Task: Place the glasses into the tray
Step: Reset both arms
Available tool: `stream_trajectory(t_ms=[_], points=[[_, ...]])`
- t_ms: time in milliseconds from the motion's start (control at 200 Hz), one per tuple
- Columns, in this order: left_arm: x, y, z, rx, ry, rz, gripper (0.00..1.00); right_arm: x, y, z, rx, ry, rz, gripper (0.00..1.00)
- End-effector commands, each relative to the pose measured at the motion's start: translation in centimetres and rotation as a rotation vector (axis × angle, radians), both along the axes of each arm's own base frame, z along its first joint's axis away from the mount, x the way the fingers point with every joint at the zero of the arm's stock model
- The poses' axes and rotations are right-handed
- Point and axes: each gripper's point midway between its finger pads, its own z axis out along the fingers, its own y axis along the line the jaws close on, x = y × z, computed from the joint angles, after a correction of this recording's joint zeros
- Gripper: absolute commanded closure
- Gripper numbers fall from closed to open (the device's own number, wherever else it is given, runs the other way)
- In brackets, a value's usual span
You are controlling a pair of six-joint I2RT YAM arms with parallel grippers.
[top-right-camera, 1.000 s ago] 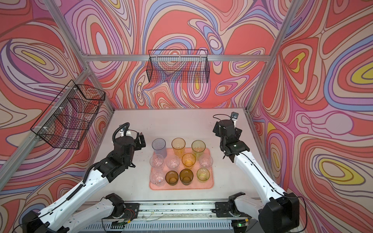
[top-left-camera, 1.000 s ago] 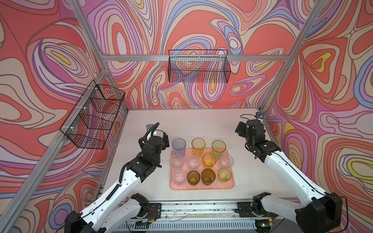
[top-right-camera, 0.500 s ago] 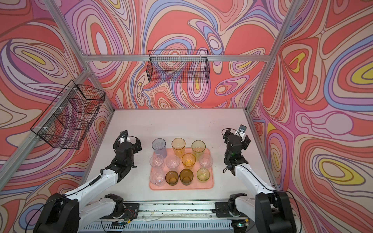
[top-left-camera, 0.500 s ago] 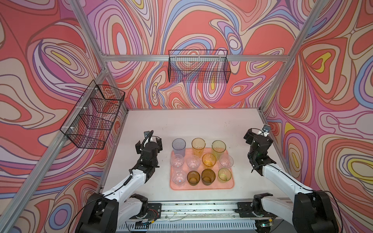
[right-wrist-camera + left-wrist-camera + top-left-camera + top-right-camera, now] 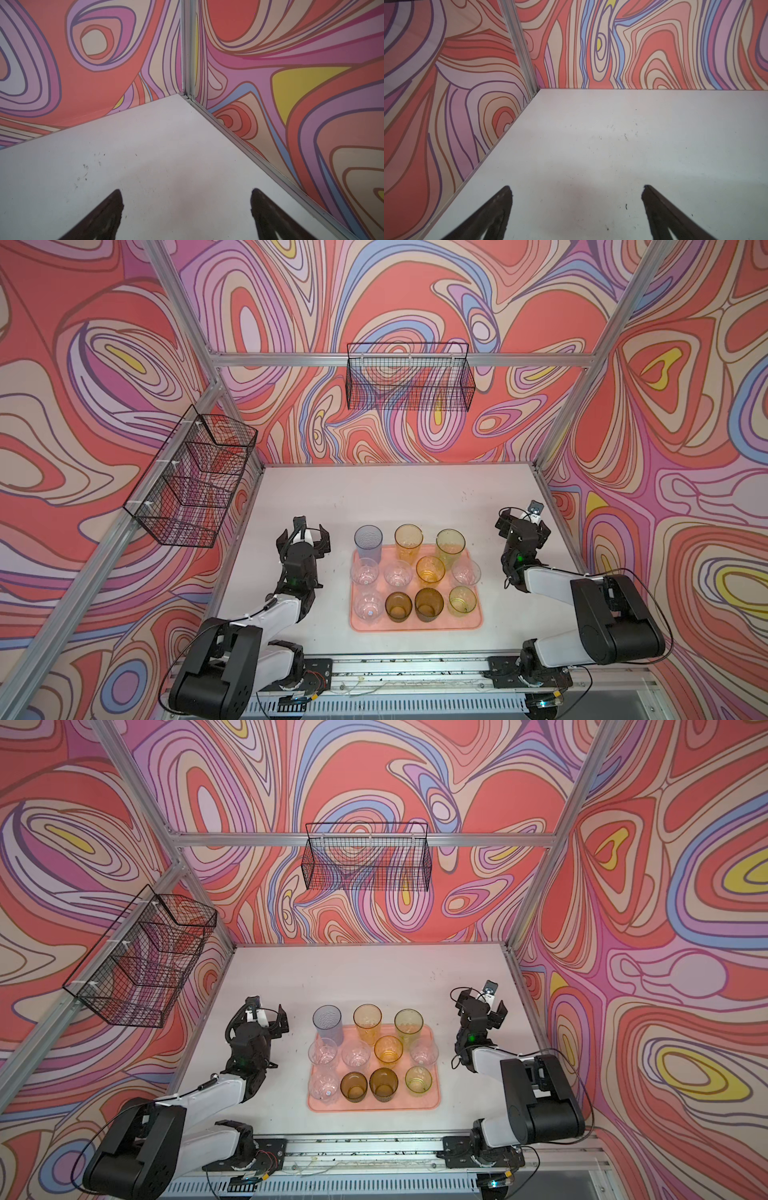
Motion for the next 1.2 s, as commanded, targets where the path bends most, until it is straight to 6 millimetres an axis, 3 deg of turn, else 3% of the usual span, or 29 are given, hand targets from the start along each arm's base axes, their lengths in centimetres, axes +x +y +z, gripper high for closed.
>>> stream_trajectory(t_ms=[0, 80, 431, 756, 1197], points=[[-0.1, -0.9, 0.3, 0.052, -0.028, -0.070, 0.00, 0.9, 0.0, -0.5, -0.009, 0.017, 0.018, 0.02], [0.3, -0.9, -1.2, 0.066, -0.005, -0.072, 0.00, 1.3, 0.4, -1.6, -0.011, 0.034, 0.046, 0.02], [1.6, -1.0, -3.4, 0.095, -0.010, -0.071, 0.00, 3.0, 1.4, -4.1, -0.007, 0.098, 0.126, 0.02], [1.8, 0.0, -4.7, 0.038, 0.022, -0.054, 0.00, 3.6, 3.0, -4.6, -0.013, 0.105, 0.230, 0.02], [4.1, 2.4, -5.9, -0.052, 0.149, 0.018, 0.00, 3.6, 4.4, -5.0, -0.005, 0.094, 0.337, 0.02]])
